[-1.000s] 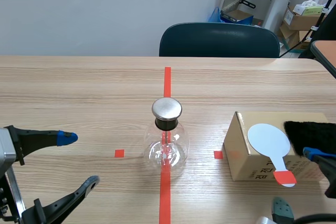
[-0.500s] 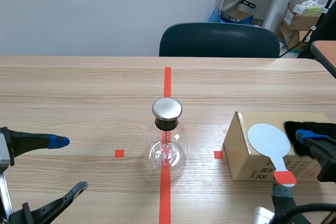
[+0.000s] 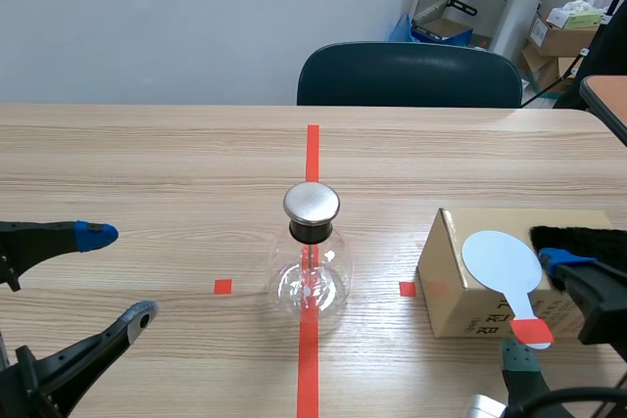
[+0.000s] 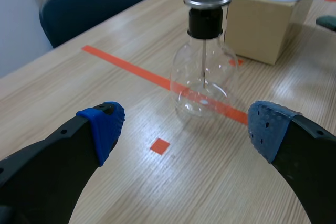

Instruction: Do the electroscope experiment

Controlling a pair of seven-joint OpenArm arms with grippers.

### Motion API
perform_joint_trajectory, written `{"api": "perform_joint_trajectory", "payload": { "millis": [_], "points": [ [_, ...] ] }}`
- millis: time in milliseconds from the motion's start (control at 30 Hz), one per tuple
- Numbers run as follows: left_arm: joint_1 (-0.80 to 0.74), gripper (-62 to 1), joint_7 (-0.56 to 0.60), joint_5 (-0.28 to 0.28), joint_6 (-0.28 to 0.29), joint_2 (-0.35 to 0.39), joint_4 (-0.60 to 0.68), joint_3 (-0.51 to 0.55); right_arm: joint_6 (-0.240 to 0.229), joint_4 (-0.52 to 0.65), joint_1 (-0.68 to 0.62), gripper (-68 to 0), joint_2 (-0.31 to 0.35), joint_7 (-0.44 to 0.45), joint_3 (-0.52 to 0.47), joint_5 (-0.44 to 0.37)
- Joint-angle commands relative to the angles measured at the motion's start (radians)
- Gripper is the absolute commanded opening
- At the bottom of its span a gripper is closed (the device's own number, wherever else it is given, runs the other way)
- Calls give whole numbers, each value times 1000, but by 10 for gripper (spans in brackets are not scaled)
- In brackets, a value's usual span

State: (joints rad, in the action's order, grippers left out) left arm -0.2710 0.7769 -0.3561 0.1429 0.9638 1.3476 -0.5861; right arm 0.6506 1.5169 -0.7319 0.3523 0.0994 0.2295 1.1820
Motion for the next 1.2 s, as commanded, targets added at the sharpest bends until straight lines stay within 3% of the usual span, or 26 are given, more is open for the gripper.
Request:
{"api": "perform_joint_trajectory", "payload": {
  "millis": [0, 433, 533, 1167],
  "points": [
    [0, -101, 16, 0, 3, -5, 8, 3, 12, 11, 0, -79, 8, -3, -6, 0],
    [-17, -101, 46, 1, 3, -8, 0, 3, 12, 11, 0, -569, 8, -27, -6, 0],
    [-17, -101, 45, 2, 3, -8, 0, 3, 12, 11, 0, -655, 8, -43, -7, 0],
    [-17, -101, 42, 12, 9, -8, 0, 3, 8, 11, 0, -666, 8, -56, -6, 0]
  ]
}}
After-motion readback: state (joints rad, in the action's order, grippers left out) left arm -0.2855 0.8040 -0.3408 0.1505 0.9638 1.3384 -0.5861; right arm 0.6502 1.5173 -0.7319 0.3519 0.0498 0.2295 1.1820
